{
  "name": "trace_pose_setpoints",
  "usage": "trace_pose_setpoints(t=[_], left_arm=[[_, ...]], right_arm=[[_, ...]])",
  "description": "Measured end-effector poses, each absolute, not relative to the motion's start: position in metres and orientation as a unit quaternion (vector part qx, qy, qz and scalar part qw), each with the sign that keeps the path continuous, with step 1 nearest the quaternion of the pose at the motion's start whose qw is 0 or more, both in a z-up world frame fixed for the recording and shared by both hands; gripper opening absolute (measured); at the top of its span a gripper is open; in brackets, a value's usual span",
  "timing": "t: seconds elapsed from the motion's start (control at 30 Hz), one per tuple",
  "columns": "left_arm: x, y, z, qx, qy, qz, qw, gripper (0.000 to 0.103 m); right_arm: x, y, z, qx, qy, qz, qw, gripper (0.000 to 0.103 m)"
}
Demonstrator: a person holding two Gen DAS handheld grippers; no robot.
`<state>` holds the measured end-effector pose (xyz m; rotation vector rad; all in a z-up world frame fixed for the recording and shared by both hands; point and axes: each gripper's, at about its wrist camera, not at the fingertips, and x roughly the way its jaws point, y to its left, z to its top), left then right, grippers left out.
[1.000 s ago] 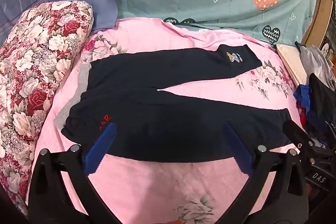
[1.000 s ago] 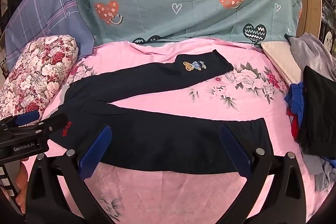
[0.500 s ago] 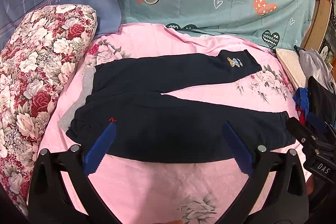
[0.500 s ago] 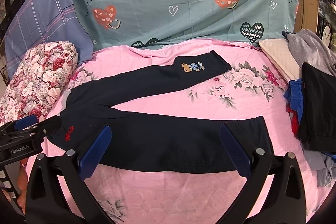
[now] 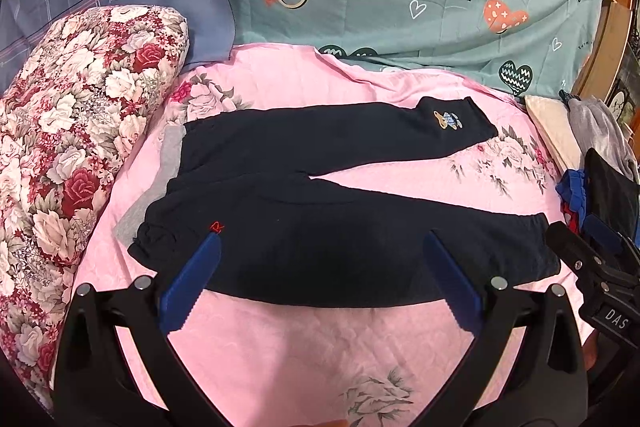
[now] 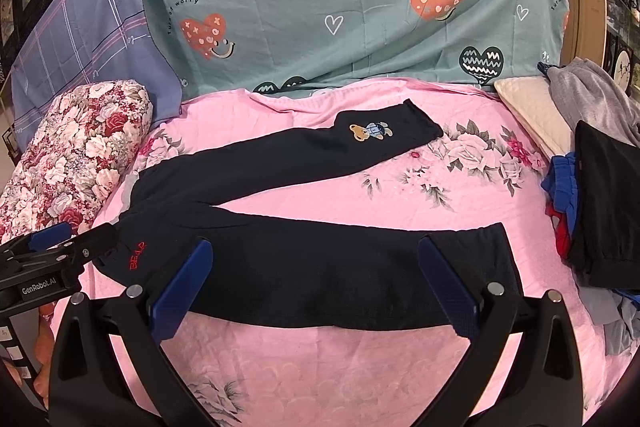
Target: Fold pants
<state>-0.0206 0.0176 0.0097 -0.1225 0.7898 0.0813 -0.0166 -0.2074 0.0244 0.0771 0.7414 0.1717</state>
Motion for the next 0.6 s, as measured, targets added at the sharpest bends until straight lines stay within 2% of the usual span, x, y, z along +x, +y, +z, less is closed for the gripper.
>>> trace_pose_setpoints(t=[0.6], left_arm=[[-0.0201,0.0135,0.0078,-0.058,0.390,0.037,0.918,0.101]], right_arm=[[-0.0149,-0.2118,0.0224,0.039,0.365,0.083,0.927,0.102]])
